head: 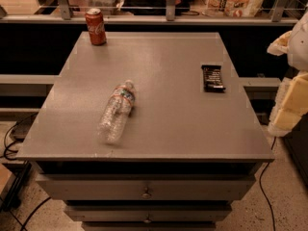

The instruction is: Move water bottle near coke can

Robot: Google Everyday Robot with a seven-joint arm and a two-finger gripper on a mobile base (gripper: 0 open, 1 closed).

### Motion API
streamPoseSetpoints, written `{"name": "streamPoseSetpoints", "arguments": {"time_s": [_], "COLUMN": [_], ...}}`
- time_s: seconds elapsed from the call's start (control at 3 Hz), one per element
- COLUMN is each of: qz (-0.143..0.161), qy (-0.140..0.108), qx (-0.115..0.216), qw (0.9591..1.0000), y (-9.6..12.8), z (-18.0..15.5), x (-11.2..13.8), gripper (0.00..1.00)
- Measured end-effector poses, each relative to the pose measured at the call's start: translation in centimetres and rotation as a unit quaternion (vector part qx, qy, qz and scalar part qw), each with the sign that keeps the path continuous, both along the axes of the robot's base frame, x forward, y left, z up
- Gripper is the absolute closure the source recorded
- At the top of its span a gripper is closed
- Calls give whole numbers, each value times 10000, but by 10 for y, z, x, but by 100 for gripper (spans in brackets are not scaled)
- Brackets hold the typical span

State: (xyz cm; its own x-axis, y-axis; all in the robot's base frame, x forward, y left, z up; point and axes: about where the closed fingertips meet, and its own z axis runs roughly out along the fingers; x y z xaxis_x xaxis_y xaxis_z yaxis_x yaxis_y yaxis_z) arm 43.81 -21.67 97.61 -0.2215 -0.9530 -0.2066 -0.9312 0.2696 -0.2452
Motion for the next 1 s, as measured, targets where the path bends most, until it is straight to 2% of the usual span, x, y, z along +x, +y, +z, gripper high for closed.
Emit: {"name": "streamPoseSetpoints", "arguments": {"time_s": [0.33,0.67,1.0], "qz": [-24,-111,-201], "qy": [-25,-51,-11], "qx": [77,367,981], "qw": [10000,9993,9950], "y": [4,18,49], "z": [1,2,4], "x": [1,5,18], "gripper": [0,0,0]}}
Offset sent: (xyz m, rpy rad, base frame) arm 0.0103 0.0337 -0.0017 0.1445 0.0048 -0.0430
